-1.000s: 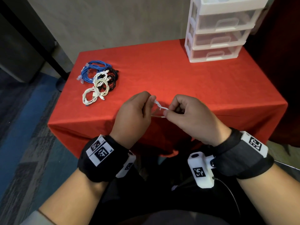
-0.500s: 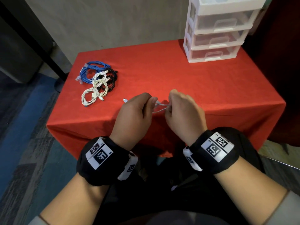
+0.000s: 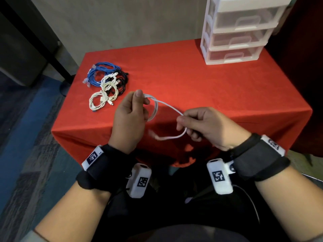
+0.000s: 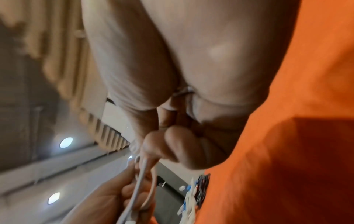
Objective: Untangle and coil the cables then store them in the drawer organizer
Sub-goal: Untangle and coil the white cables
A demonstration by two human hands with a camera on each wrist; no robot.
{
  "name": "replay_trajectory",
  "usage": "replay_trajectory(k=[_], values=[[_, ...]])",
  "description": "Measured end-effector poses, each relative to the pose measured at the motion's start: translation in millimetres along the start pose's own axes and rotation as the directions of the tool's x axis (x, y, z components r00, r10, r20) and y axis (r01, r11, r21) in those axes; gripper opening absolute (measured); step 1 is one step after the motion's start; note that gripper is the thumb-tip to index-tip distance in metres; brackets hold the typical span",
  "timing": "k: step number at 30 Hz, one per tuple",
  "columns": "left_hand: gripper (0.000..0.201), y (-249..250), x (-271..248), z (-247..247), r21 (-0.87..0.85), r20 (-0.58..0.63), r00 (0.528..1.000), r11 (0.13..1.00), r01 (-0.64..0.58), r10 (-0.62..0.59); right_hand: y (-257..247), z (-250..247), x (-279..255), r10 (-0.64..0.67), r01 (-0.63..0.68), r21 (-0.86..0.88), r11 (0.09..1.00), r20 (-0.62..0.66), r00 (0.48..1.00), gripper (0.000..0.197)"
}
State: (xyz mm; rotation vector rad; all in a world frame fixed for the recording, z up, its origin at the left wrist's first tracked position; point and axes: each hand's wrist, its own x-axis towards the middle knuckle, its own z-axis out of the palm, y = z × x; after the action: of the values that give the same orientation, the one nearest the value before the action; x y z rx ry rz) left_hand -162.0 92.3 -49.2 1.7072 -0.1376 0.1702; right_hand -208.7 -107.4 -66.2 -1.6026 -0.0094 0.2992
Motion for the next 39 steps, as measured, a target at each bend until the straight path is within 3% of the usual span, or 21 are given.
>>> replay_trajectory(k=[3, 5, 9, 11, 13, 19, 24, 28, 35, 39], values=[[0.036, -0.7, -2.7, 3.1, -0.062, 0.018, 0.996, 0.994, 0.093, -0.092, -1.7, -11.8, -0.3, -0.044, 0.041, -0.181, 0.983, -0.014, 0.999, 0.016], [0.035, -1.5, -3.3, 8.2, -0.203, 0.029, 0.982, 0.961, 0.187, -0.185, 1.8, -8.1, 2.1, -0.105, 0.085, -0.206, 0.975, -0.088, 0.991, 0.013], [0.032, 0.9, -2.2, 16.7, -0.508, 0.187, 0.888, 0.733, 0.453, -0.419, 6.9, 2.3, 3.2, -0.251, 0.25, -0.041, 0.968, -0.26, 0.932, 0.011], [0.03, 4.6, -0.4, 18.1, -0.609, 0.247, 0.834, 0.591, 0.529, -0.493, 5.8, 6.5, 2.5, -0.282, 0.303, 0.037, 0.952, -0.271, 0.92, 0.013], [0.031, 8.4, 2.9, 19.1, -0.642, 0.268, 0.79, 0.51, 0.573, -0.551, 3.4, 10.6, 1.1, -0.291, 0.326, 0.103, 0.94, -0.261, 0.921, 0.014], [0.039, 13.5, 4.7, 27.9, -0.559, 0.286, 0.686, 0.465, 0.687, -0.669, 3.8, 20.3, 0.5, -0.352, 0.416, 0.129, 0.9, -0.346, 0.87, 0.016], [0.039, 12.7, 6.5, 29.9, -0.629, 0.29, 0.674, 0.396, 0.669, -0.679, 11.5, 22.6, -0.3, -0.349, 0.409, 0.12, 0.905, -0.342, 0.872, 0.017], [0.037, 8.7, 4.2, 31.0, -0.64, 0.275, 0.706, 0.424, 0.641, -0.652, 13.3, 22.5, -1.3, -0.268, 0.338, 0.163, 0.927, -0.342, 0.901, 0.018], [0.036, -1.0, -4.0, 33.9, -0.439, 0.114, 0.829, 0.721, 0.536, -0.547, 19.6, 25.5, -2.7, -0.224, 0.263, 0.095, 0.96, -0.301, 0.927, 0.019], [0.037, 2.0, -7.2, 39.0, -0.38, 0.09, 0.855, 0.775, 0.504, -0.511, 26.2, 24.9, 3.7, -0.17, 0.166, -0.039, 0.985, -0.245, 0.955, 0.018]])
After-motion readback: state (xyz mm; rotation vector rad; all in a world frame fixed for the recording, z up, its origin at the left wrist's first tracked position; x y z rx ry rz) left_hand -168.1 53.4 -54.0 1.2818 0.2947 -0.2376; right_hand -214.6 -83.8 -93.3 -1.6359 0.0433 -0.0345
